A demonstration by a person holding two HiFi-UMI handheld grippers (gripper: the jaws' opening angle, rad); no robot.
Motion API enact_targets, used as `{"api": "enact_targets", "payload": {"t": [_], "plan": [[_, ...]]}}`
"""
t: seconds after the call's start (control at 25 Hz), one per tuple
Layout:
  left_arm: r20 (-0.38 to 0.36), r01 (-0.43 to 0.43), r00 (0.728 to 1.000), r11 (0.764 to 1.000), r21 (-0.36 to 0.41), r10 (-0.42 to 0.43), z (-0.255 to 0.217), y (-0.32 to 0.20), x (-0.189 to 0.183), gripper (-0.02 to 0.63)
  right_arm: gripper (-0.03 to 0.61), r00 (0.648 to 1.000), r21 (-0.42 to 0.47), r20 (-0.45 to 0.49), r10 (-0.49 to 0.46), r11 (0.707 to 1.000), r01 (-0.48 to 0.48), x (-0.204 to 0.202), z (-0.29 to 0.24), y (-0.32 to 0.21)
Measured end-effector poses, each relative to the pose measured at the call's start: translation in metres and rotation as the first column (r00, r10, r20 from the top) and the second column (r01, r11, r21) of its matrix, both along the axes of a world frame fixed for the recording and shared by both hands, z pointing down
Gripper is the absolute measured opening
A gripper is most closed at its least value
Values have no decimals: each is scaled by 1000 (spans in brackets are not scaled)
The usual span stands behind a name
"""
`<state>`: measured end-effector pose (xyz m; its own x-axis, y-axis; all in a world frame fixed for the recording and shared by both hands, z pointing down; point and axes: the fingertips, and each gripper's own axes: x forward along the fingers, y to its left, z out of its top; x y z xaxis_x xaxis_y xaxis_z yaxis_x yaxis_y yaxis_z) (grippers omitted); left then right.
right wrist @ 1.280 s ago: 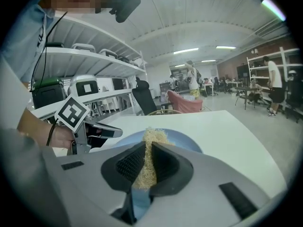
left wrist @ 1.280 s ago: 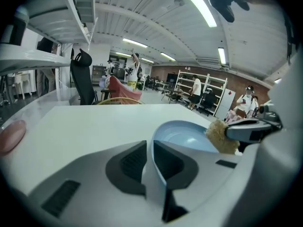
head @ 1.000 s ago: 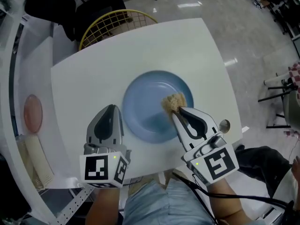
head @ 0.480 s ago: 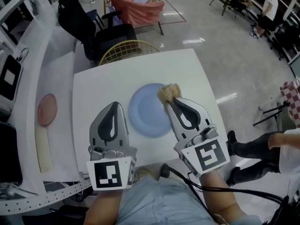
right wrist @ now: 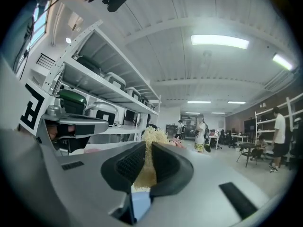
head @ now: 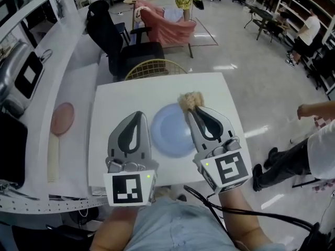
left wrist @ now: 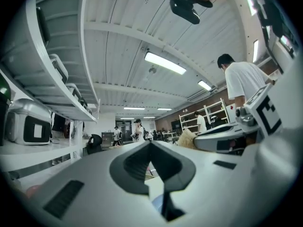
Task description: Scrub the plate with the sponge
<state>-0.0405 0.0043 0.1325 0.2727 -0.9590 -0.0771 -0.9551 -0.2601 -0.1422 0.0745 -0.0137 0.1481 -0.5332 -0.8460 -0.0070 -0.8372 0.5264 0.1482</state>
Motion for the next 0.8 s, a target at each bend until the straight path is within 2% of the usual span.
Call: {"api": "enact_targets", "payload": {"t": [0.36,0.8], "plan": [[1,-7,1000,1000,9,7,-2,0,9,14,46,1000,34,7,17,999,-17,6,-4,-3],[12,-22,1000,1000,-13,22,8,-6,20,14,46,1000,9,8,17,1000,-17,10,4,-6]]}}
